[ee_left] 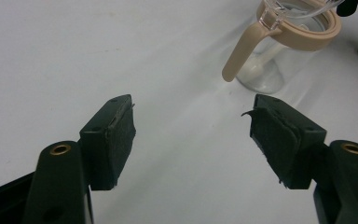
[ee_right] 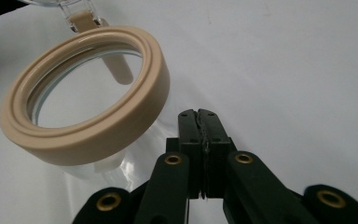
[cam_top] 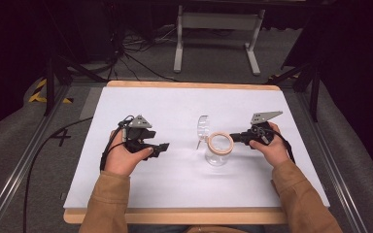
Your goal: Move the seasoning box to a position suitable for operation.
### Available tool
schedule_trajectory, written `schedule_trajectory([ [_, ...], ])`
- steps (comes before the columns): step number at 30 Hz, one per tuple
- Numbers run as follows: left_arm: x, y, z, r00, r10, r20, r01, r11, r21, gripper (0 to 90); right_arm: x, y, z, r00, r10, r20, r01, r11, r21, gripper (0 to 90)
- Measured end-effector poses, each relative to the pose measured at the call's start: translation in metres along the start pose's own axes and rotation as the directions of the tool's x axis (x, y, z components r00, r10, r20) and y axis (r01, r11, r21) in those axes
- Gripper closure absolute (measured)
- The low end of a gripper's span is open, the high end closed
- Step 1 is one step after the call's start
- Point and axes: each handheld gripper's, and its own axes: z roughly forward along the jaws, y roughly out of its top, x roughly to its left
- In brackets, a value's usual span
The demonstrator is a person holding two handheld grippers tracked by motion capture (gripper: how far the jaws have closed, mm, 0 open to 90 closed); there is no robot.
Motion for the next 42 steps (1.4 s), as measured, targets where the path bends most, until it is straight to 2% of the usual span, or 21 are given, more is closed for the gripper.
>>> schedule_trajectory([
  [3, -0.002, -0.002, -0.002, 0.9999, -0.014, -0.001, 0.014, 0.9999, -0.006, 31.1, 0.000, 0.000, 0.007, 0.9994, -0.008, -0.032, 0.008, 1.000, 0.004, 89.7],
  [9, 0.000, -0.005, -0.004, 0.9997, -0.021, -0.011, 0.021, 0.9998, -0.007, 30.8, -0.005, -0.003, 0.015, 0.9983, -0.002, -0.059, 0.003, 1.000, 0.015, 89.9],
  [12, -0.001, -0.006, -0.004, 0.9997, -0.024, -0.009, 0.024, 0.9997, 0.001, 30.7, -0.006, -0.003, 0.015, 0.9980, -0.003, -0.063, 0.004, 1.000, 0.019, 90.0],
  [13, 0.000, -0.006, -0.004, 0.9999, -0.002, -0.010, 0.002, 1.0000, 0.009, 30.7, -0.006, -0.003, 0.015, 0.9979, -0.003, -0.064, 0.004, 1.000, 0.019, 90.0],
  [18, -0.002, -0.003, -0.001, 0.9999, -0.016, -0.004, 0.016, 0.9999, 0.004, 30.7, -0.004, -0.004, 0.014, 0.9970, 0.002, -0.078, 0.001, 0.999, 0.035, 90.0],
  [24, -0.002, 0.002, 0.005, 1.0000, 0.000, 0.009, 0.000, 1.0000, 0.002, 31.0, 0.003, -0.006, 0.009, 0.9961, -0.011, -0.088, 0.017, 0.998, 0.063, 90.0],
  [28, -0.001, 0.007, 0.012, 0.9985, 0.051, 0.019, -0.051, 0.9984, 0.026, 36.8, 0.011, -0.007, 0.006, 0.9951, -0.026, -0.096, 0.033, 0.997, 0.076, 90.0],
  [30, -0.001, 0.009, 0.016, 0.9980, 0.059, 0.020, -0.060, 0.9974, 0.040, 39.7, 0.014, -0.008, 0.004, 0.9949, -0.028, -0.097, 0.035, 0.996, 0.079, 90.0],
  [39, -0.001, 0.018, 0.027, 0.9962, 0.076, 0.041, -0.078, 0.9964, 0.034, 42.2, 0.026, -0.014, -0.002, 0.9943, -0.022, -0.105, 0.032, 0.994, 0.101, 90.0],
  [42, -0.001, 0.020, 0.030, 0.9976, 0.062, 0.033, -0.062, 0.9978, 0.024, 42.3, 0.030, -0.014, -0.003, 0.9941, -0.027, -0.105, 0.038, 0.993, 0.109, 90.0],
])
